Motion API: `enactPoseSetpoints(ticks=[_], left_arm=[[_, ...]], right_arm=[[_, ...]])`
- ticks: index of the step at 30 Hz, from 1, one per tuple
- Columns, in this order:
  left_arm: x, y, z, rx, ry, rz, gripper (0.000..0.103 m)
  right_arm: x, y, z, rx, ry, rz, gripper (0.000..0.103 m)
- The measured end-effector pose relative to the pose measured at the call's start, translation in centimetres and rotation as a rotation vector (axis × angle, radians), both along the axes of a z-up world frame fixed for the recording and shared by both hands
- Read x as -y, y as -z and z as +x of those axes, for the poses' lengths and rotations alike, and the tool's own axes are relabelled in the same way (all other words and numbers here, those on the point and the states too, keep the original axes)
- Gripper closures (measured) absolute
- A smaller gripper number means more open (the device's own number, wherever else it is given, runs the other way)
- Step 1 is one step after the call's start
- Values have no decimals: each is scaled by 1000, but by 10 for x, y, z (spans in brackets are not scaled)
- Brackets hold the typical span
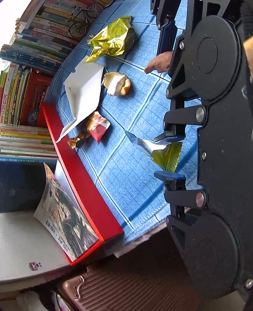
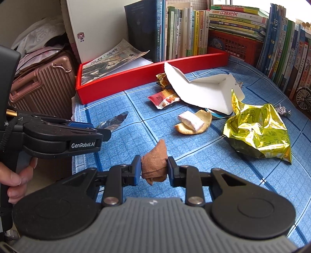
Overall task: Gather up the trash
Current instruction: 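Carry the brown scrap and foil wrapper with both tools down over the bin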
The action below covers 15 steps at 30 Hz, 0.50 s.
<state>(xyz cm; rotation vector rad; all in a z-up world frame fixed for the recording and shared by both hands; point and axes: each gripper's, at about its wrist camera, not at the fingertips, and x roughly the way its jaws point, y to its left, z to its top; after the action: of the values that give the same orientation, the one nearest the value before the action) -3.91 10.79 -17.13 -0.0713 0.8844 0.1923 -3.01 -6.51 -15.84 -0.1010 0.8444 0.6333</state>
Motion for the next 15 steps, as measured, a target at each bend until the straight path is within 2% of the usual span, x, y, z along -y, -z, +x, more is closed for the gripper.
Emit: enactPoseSetpoints(ticks=[15], left_arm=[[-42,6,-55,-39,-128,-16,75]], right_arm=[[-34,-1,-26,-12,-65,-4,70]])
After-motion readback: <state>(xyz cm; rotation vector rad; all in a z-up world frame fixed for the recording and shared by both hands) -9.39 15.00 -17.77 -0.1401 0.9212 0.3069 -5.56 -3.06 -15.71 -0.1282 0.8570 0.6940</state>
